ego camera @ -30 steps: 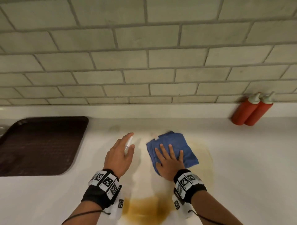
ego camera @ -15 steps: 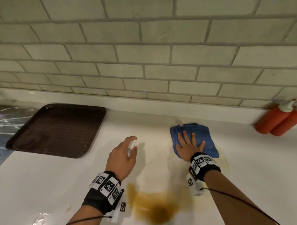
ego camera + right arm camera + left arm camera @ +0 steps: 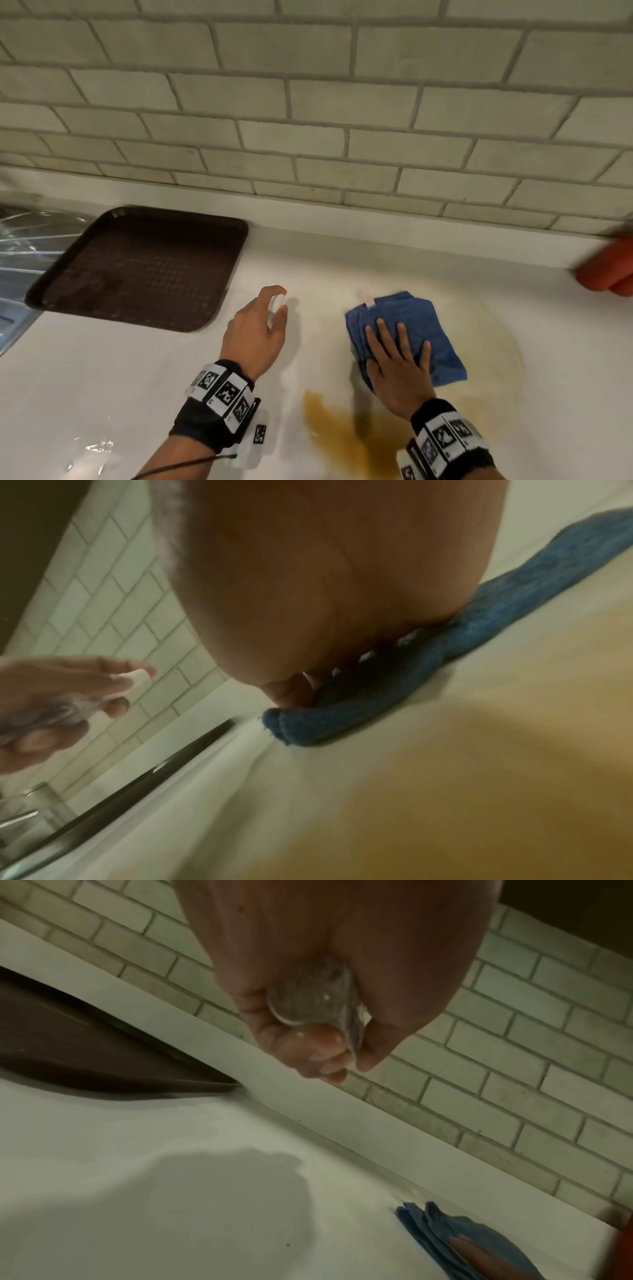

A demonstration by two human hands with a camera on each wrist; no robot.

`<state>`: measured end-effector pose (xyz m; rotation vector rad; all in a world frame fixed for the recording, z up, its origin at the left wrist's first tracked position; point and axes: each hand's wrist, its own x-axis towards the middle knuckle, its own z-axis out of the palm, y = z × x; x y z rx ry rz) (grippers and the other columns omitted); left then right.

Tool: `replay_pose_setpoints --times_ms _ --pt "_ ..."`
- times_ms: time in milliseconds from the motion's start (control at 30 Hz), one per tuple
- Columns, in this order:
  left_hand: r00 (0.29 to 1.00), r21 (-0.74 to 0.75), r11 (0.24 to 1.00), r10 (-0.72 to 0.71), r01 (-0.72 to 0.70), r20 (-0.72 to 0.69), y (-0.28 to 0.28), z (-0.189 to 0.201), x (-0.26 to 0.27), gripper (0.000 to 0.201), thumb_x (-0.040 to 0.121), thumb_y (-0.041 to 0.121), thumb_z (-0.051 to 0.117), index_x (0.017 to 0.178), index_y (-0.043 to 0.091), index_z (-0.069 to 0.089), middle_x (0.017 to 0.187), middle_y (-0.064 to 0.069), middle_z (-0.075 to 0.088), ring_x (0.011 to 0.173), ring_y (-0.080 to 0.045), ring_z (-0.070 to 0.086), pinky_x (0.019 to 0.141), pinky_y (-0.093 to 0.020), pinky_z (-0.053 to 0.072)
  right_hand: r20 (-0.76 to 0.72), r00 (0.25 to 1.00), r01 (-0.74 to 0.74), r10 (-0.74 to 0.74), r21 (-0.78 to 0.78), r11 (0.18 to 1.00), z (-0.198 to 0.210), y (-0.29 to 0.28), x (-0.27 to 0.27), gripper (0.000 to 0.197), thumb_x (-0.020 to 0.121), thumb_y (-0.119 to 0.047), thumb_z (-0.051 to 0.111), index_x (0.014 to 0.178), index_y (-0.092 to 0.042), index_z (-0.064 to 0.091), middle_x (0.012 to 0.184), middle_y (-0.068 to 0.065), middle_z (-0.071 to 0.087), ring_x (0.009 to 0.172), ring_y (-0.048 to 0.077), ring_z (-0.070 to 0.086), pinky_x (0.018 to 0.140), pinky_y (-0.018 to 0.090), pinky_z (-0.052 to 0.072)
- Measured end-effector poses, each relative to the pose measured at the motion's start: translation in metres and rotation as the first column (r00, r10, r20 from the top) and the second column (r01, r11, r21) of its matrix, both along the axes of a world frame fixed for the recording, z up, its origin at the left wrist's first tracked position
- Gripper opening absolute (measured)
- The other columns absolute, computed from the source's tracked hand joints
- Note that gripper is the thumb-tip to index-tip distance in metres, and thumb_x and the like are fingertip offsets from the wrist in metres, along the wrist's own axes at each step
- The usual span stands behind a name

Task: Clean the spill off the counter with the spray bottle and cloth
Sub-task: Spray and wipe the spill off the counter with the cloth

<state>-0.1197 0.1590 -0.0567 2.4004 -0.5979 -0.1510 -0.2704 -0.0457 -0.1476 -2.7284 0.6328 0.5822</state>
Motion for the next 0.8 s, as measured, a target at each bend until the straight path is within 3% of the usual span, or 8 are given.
replay_pose_setpoints --times_ms 67,167,233,433,567,633,700,800 --pt "0.999 -0.017 0.999 -0.029 0.029 -0.017 0.008 -0.003 0.006 0.032 0.097 0.033 0.051 0.13 0.035 0.049 0.098 0.008 0.061 0.083 -0.015 0.057 0.073 -0.03 0.043 -0.026 0.999 0.038 -0.038 0.002 0.999 0.002 0.002 0.008 0.077 0.075 -0.055 -0.017 0.149 -0.035 -0.021 0.156 -0.011 -0.028 0.146 0.024 -0.023 0.11 0.065 -0.012" --pt "0.998 -0.064 0.997 -0.054 0.052 -0.028 0.022 -0.007 0.013 0.036 0.096 0.036 0.051 0.132 0.038 0.048 0.117 0.008 0.065 0.093 -0.016 0.062 0.082 -0.035 0.05 -0.03 0.996 0.079 -0.079 0.02 0.997 0.004 -0.004 0.042 0.059 0.098 -0.049 0.01 0.152 -0.038 -0.013 0.159 -0.012 -0.024 0.146 0.025 -0.022 0.11 0.065 -0.011" --pt "0.998 -0.077 0.996 -0.051 0.049 -0.025 0.032 -0.011 0.016 0.037 0.096 0.037 0.052 0.133 0.039 0.047 0.123 0.009 0.065 0.099 -0.015 0.063 0.086 -0.037 0.052 -0.028 0.996 0.085 -0.085 0.015 0.996 0.007 -0.01 0.076 0.057 0.102 -0.044 0.016 0.152 -0.039 -0.01 0.16 -0.012 -0.021 0.147 0.025 -0.021 0.11 0.066 -0.011" --pt "0.998 -0.101 0.994 -0.045 0.042 -0.032 0.059 -0.019 0.027 0.042 0.095 0.03 0.058 0.136 0.034 0.049 0.133 0.01 0.06 0.11 -0.012 0.061 0.087 -0.025 0.045 -0.056 0.998 0.026 -0.024 0.038 0.999 0.011 0.005 0.157 0.058 0.102 -0.043 0.018 0.153 -0.037 -0.009 0.16 -0.01 -0.021 0.146 0.029 -0.02 0.11 0.069 -0.009" --pt "0.998 -0.124 0.991 -0.056 0.052 -0.029 0.07 -0.025 0.039 0.043 0.094 0.025 0.061 0.136 0.03 0.052 0.133 0.008 0.061 0.116 -0.015 0.06 0.091 -0.022 0.042 -0.023 0.991 -0.129 0.129 -0.01 0.992 0.005 0.053 0.145 0.059 0.1 -0.046 0.014 0.153 -0.037 -0.01 0.16 -0.011 -0.022 0.146 0.028 -0.023 0.11 0.067 -0.012" --pt "0.997 -0.135 0.989 -0.064 0.059 -0.033 0.072 -0.026 0.044 0.044 0.094 0.023 0.061 0.137 0.028 0.052 0.135 0.006 0.06 0.119 -0.016 0.059 0.094 -0.021 0.041 0.005 0.984 -0.179 0.179 -0.025 0.984 0.003 0.083 0.125 0.066 0.09 -0.052 0.002 0.153 -0.036 -0.008 0.16 -0.011 -0.02 0.146 0.028 -0.023 0.107 0.066 -0.017" --pt "0.996 -0.143 0.987 -0.085 0.079 -0.037 0.073 -0.027 0.046 0.045 0.095 0.023 0.061 0.138 0.027 0.051 0.137 0.004 0.059 0.122 -0.016 0.057 0.097 -0.02 0.039 0.052 0.976 -0.21 0.212 -0.036 0.977 0.002 0.108 0.097 0.074 0.084 -0.054 0.002 0.154 -0.033 0.006 0.163 -0.008 -0.005 0.149 0.031 -0.009 0.108 0.065 -0.015" --pt "0.991 -0.149 0.981 -0.128 0.121 -0.043 0.069 -0.028 0.043 0.045 0.095 0.022 0.059 0.139 0.026 0.05 0.139 0.005 0.057 0.124 -0.015 0.056 0.099 -0.02 0.036 0.075 0.977 -0.191 0.199 -0.1 0.977 -0.008 0.125 0.055 0.059 0.09 -0.049 0.032 0.145 -0.031 0.04 0.153 -0.005 0.039 0.139 0.032 0.038 0.103 0.062 0.014"
